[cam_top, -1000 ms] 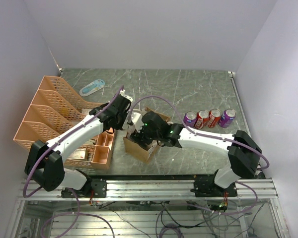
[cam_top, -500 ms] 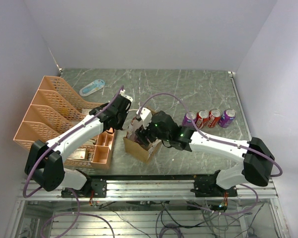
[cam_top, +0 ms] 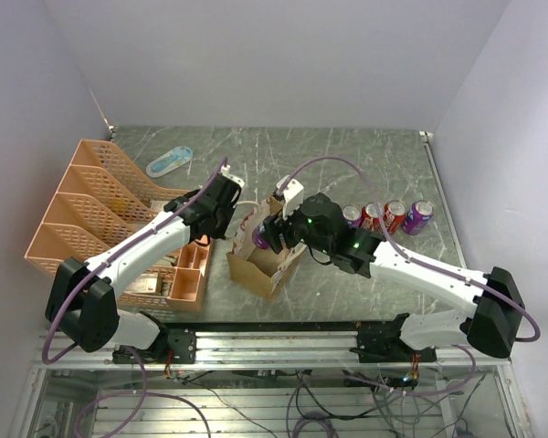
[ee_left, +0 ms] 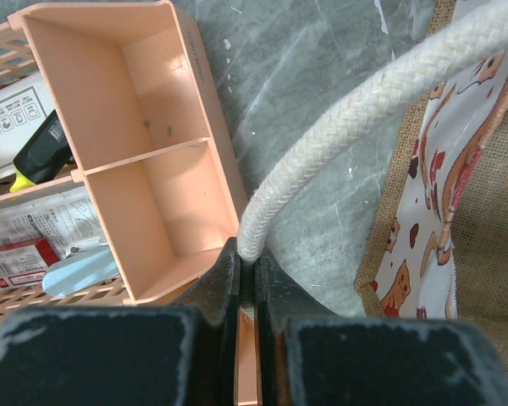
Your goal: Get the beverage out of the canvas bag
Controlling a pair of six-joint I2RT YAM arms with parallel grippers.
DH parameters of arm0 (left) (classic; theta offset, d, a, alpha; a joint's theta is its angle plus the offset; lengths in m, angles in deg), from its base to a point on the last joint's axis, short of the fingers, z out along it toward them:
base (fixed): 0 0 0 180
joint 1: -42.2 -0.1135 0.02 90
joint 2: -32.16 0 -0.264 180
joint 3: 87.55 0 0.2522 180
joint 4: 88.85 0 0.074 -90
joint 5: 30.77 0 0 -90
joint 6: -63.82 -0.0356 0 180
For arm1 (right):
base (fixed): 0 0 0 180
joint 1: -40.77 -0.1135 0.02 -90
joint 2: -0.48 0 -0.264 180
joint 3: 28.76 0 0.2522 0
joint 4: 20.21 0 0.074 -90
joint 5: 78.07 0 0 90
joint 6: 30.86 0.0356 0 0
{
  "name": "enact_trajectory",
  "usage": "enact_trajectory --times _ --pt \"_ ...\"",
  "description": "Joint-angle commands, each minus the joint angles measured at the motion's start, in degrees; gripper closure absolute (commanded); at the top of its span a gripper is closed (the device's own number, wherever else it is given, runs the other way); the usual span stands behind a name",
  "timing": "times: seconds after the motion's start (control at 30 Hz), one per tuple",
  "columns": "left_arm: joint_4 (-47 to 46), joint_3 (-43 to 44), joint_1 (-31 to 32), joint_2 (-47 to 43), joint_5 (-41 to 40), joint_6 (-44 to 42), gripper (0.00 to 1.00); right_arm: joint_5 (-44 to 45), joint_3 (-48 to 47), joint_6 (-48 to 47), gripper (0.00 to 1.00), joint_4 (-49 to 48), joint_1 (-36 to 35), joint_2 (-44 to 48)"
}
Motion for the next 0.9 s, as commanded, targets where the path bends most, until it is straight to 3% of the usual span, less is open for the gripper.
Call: enact_trajectory --times 0.0,0.5,0.7,0.87 --pt "-0.6 1.8 0.3 -0.1 1.2 -0.5 0.93 2.4 -5.7 3.5 1.0 -3.1 0.0 3.6" --pt "-0.6 1.8 0.4 -0.1 1.1 -0.4 0.93 8.5 -10.2 5.2 1.0 1.6 0.1 12.4" --pt "-0.6 1.8 0.3 -0.1 1.2 -0.4 0.93 20.8 -11.2 2.1 1.0 4.6 0.0 13.8" --pt "-0.6 1.8 0.4 -0.1 1.4 -0.4 0.93 37.6 -9.8 -0.8 1.0 4.3 0.1 13.6"
